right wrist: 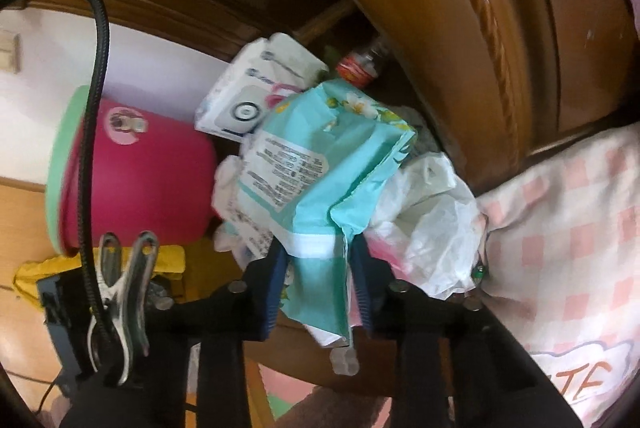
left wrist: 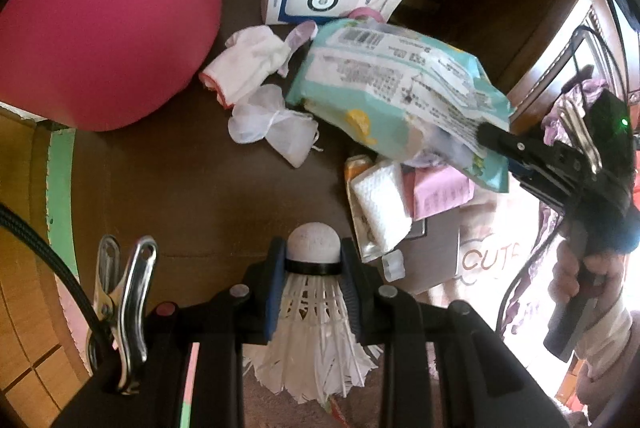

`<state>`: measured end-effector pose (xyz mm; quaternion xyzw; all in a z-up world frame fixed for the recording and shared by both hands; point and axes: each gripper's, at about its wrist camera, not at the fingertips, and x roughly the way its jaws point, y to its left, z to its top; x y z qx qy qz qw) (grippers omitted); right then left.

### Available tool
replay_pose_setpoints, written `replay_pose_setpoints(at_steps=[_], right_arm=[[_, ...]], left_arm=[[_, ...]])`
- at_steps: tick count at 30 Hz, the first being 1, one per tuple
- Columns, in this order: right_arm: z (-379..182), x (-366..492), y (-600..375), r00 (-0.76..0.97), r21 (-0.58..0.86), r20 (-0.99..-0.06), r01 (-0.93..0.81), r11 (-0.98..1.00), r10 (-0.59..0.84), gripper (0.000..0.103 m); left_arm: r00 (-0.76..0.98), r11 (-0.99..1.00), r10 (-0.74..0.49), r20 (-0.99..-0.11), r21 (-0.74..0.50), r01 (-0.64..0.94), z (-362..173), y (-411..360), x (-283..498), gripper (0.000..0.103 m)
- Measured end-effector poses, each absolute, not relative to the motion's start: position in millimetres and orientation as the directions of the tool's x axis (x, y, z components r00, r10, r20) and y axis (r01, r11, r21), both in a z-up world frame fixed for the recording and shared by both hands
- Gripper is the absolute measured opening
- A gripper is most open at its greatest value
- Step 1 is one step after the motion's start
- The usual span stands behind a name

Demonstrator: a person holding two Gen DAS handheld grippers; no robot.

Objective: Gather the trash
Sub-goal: 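Carry the shuttlecock with the left gripper while the right carries the wipes package toward the bucket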

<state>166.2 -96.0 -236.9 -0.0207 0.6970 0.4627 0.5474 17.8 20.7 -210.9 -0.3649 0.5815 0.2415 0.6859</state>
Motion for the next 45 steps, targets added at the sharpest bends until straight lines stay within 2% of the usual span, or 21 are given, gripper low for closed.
replay_pose_setpoints(at_steps=[5,19,29,40,45], right_arm=[[-205,161,-101,-0.388,0.638,-0.764,-0.574,0.514,0.515,0.023],[-134,158,-121,-0.367,0.638,-0.739,-0.651,0.412,0.565,0.023],[-77,149,-125,-0.322,0.625,-0.704,-0.705,0.336,0.633,0.023],[-25,135,-125,-0.256,0.606,-0.665,-0.734,0.307,0.701,0.023],[-12,126,-119,-0.226,0.592,-0.656,-0.746,0.305,0.720,0.023]], left_arm=[[0.231,0.616,-0.074,-0.970,-0.227,-0.754,-196,22,18,0.027],[0.320,0.620,-0.015,-0.947,-0.260,-0.740,-134,19,13,0.027],[0.414,0.623,0.057,-0.908,-0.292,-0.726,-65,27,8,0.027],[0.473,0.611,0.218,-0.854,-0.259,-0.748,12,76,-17,0.027],[0.459,0.590,0.285,-0.841,-0.224,-0.776,24,109,-33,0.027]])
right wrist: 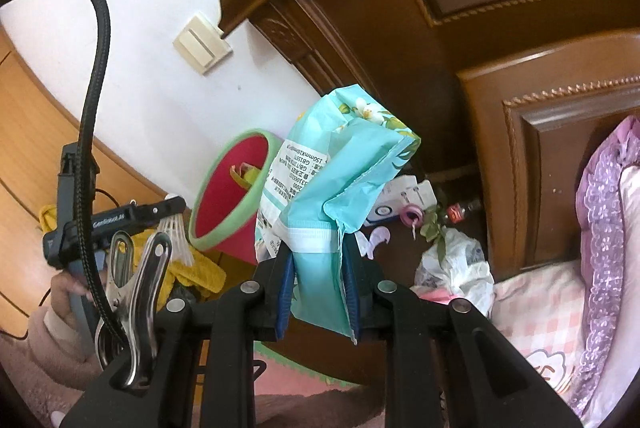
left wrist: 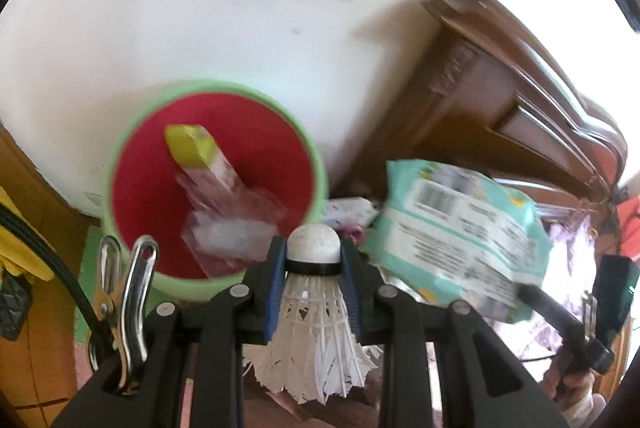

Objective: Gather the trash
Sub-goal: 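Carry the shuttlecock with the left gripper while the right carries the wipes package toward the bucket, then open the left gripper to drop the shuttlecock into the red bucket, then lower the teal wipes package into the bucket and open the right gripper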

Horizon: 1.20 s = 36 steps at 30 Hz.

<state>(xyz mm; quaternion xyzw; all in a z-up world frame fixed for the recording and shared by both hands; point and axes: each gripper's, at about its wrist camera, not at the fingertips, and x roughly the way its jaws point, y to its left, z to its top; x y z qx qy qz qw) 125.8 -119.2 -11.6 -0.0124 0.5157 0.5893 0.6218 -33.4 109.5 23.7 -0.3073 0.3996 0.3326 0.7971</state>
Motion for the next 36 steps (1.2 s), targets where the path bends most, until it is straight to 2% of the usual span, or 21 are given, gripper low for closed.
replay_pose_setpoints(at_steps=[6,16,27,36], right_arm=[[5,112,-110,-0.193,0.574,-0.649,-0.759,0.307,0.736,0.023],[25,86,-98,-0.152,0.544,-0.661,-0.772,0.329,0.735,0.023],[31,76,-88,-0.124,0.530,-0.663,-0.774,0.346,0.738,0.023],[46,56,-59,-0.147,0.506,-0.650,-0.816,0.280,0.745,0.023]], left_arm=[[0.428,0.570,0.309,-0.849,-0.194,-0.798,19,145,-43,0.027],[0.398,0.575,0.254,-0.881,-0.193,-0.795,-12,190,-43,0.027],[0.369,0.587,0.217,-0.904,-0.181,-0.789,-32,206,-45,0.027],[0.388,0.577,0.222,-0.894,-0.200,-0.792,-24,212,-57,0.027]])
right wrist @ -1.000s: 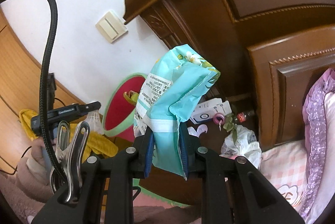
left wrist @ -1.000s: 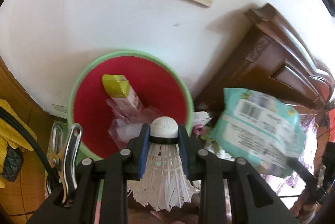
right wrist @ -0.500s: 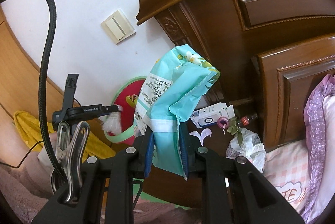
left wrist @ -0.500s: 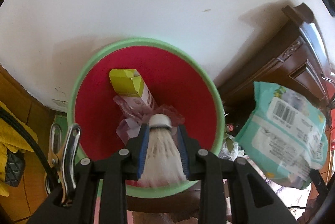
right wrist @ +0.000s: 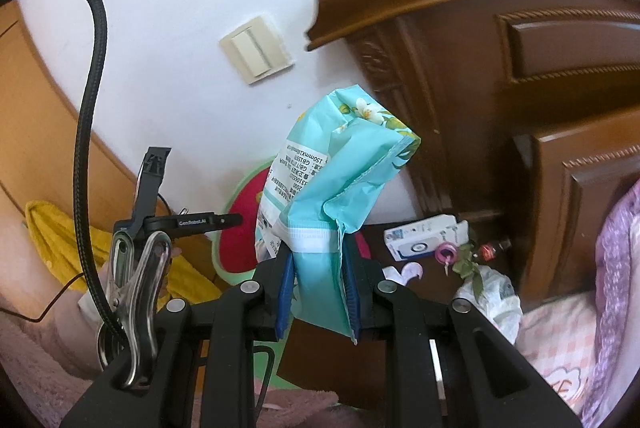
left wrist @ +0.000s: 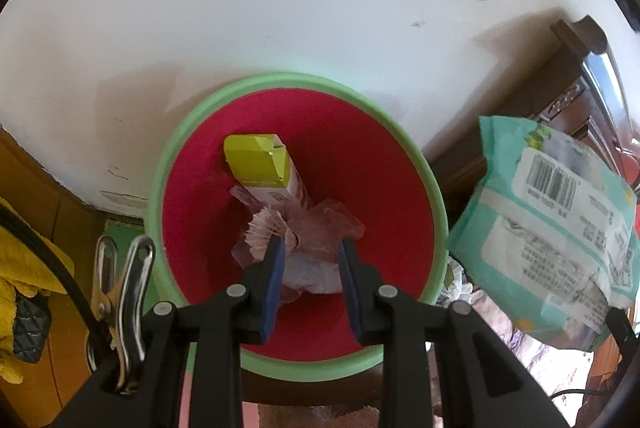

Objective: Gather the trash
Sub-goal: 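Lower the teal wipes package into the bucket and open the right gripper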

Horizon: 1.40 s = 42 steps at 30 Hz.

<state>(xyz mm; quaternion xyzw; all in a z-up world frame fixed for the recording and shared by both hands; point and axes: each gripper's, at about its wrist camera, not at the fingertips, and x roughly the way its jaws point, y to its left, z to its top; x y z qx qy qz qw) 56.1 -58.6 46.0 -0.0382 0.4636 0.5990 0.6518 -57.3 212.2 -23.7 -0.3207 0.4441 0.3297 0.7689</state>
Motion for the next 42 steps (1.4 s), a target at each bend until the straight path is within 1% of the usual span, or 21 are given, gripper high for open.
replay_pose_setpoints(at_steps=[8,15,22,28,38,42], right_arm=[[48,31,-19,-0.185,0.457,-0.672,-0.866,0.205,0.717,0.023],[44,5,21,-0.128,0.304,-0.757,-0.937,0.172,0.640,0.023],[29,-11,55,-0.126,0.263,-0.806,-0.952,0.159,0.579,0.024],[15,-23,80,-0.139,0.261,-0.822,-0.954,0.148,0.552,0.028],[-11,-43,108,-0.081,0.177,-0.859,-0.974,0.144,0.505,0.028],[-22,-42,114,-0.077,0.172,-0.878,-0.972,0.161,0.472,0.028]], left_arm=[[0.412,0.567,0.229,-0.882,-0.223,-0.793,-12,213,-74,0.027],[0.431,0.562,0.226,-0.874,-0.244,-0.791,-5,212,-90,0.027],[0.446,0.555,0.217,-0.868,-0.266,-0.788,-6,214,-106,0.027],[0.455,0.550,0.209,-0.866,-0.281,-0.787,-7,214,-115,0.027],[0.471,0.554,0.189,-0.862,-0.303,-0.776,-14,220,-118,0.027],[0.476,0.554,0.181,-0.861,-0.311,-0.772,-17,222,-120,0.027]])
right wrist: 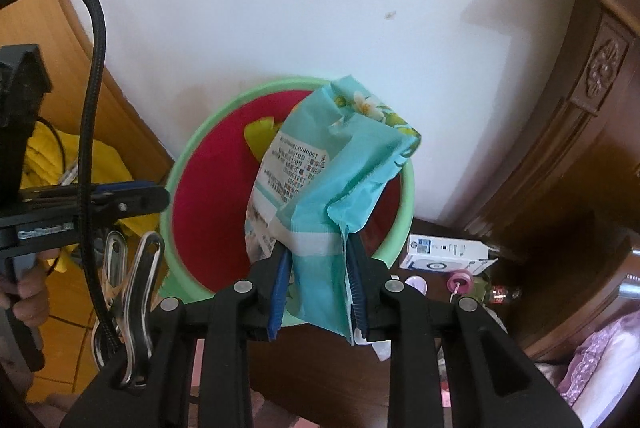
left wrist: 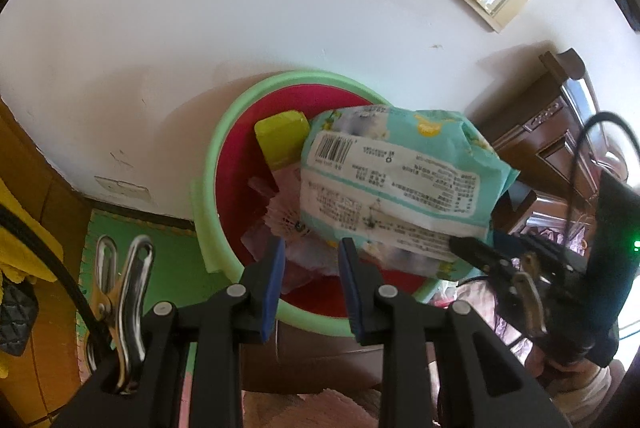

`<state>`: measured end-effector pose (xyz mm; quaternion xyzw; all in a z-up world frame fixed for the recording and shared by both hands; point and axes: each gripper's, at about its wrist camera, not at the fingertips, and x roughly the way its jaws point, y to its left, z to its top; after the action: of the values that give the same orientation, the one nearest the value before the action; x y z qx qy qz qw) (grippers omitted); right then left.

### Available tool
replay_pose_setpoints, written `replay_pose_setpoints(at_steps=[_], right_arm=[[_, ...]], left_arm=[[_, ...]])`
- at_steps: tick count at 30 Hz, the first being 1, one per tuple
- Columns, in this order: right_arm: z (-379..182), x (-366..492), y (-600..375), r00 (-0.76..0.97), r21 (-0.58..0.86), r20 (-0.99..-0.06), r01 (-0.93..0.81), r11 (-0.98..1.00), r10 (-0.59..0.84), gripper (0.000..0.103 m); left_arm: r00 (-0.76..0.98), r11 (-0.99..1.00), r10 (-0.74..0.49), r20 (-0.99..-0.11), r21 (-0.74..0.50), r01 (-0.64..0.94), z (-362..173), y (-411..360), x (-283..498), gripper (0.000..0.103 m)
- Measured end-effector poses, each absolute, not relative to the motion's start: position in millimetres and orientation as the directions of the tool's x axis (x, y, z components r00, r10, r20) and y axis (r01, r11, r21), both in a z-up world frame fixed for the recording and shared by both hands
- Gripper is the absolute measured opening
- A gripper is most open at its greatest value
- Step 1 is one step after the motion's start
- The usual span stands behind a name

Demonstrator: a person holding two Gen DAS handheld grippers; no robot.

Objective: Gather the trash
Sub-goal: 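Lower the teal wipes package into the bucket and open the right gripper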

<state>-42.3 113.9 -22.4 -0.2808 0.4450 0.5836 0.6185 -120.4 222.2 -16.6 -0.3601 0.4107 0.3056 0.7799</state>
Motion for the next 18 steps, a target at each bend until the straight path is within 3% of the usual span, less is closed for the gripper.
replay_pose_setpoints(at_steps=[10,18], right_arm=[[-1,-53,105,-0.080,0.166,-0.854,-0.978,0.124,0.513,0.036],[24,-52,93,-0.142,0.245,-0.808,-0.964,0.107,0.571,0.040]], left_arm=[[0.487,0.560,0.172,-0.857,-0.321,-0.763,-25,227,-121,0.027],[0.490,0.561,0.165,-0.856,-0.327,-0.760,-24,233,-122,0.027]])
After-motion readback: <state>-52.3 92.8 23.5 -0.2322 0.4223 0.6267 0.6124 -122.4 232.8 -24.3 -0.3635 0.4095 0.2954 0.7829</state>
